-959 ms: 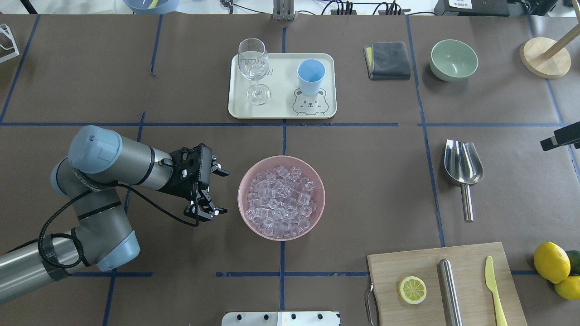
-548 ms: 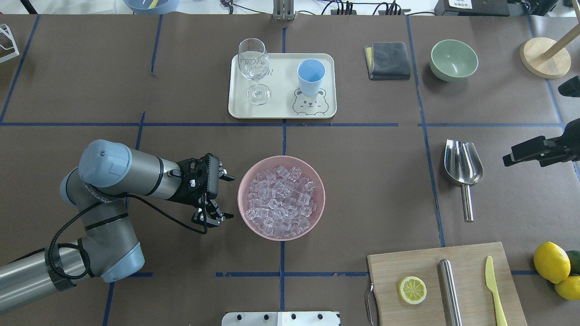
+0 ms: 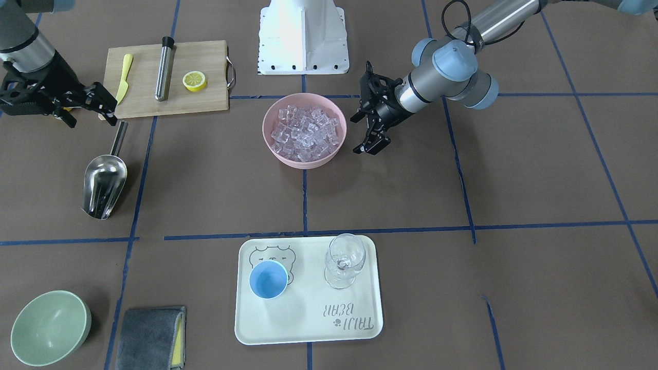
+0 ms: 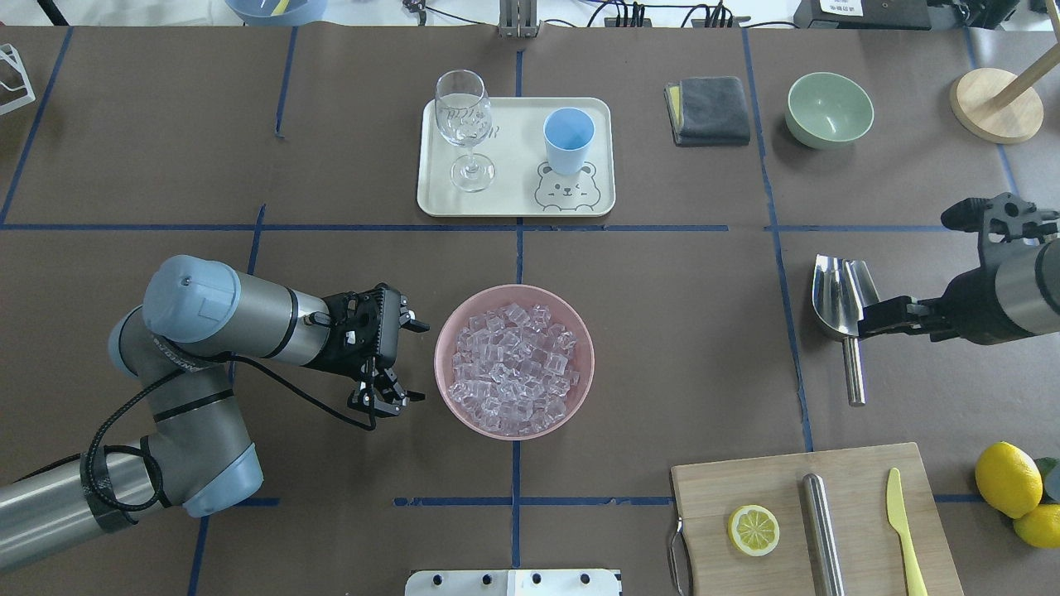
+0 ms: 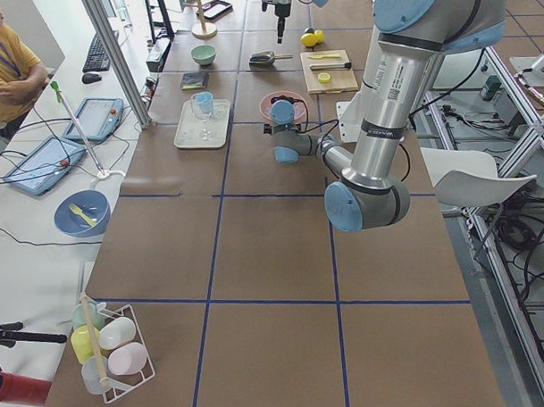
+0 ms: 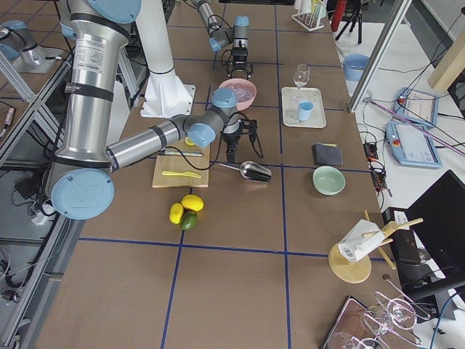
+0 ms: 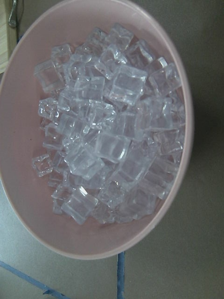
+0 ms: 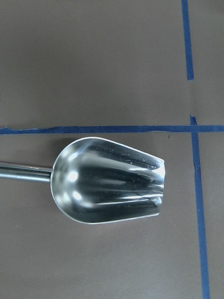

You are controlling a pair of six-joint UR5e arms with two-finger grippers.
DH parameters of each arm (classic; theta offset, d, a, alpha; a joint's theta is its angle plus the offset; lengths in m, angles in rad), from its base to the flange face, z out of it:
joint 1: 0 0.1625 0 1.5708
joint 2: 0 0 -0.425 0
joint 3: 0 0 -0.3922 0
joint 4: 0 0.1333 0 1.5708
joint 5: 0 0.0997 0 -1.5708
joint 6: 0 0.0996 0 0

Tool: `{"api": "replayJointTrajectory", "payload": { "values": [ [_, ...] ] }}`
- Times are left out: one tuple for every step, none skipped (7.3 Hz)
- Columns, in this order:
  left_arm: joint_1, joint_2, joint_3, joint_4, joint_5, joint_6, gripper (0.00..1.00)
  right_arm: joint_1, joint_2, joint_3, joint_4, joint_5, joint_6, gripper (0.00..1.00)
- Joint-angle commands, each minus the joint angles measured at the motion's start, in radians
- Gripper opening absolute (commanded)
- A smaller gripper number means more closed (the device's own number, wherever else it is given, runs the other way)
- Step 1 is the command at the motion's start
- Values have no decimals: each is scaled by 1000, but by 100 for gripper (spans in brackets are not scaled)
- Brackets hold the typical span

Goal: Put ice in cup with scoop
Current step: 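Grasp the metal scoop handle with the right gripper while left holds the bowl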

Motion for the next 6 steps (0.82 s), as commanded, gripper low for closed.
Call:
{"api": "replayJointTrajectory", "payload": {
  "values": [
    [-3,0,-3,-9,-6,4,100,-121,-11,-5,27,-146,117,100],
    [-1,-2,-3,-8,-6,1,100,-157,-9,-13,27,-166,156,100],
    [-1,-2,-4,-8,-6,1,100,-181,-6,-33,30,-223,159,100],
    [-1,0,-4,-8,-6,1,100,-189,-9,-60,55,-270,156,97],
    [-3,0,-15,-6,-7,1,100,-191,-18,-88,104,-272,156,95],
    [-3,0,-20,-5,-7,1,100,-207,-17,-114,130,-275,156,94]
  ]
}}
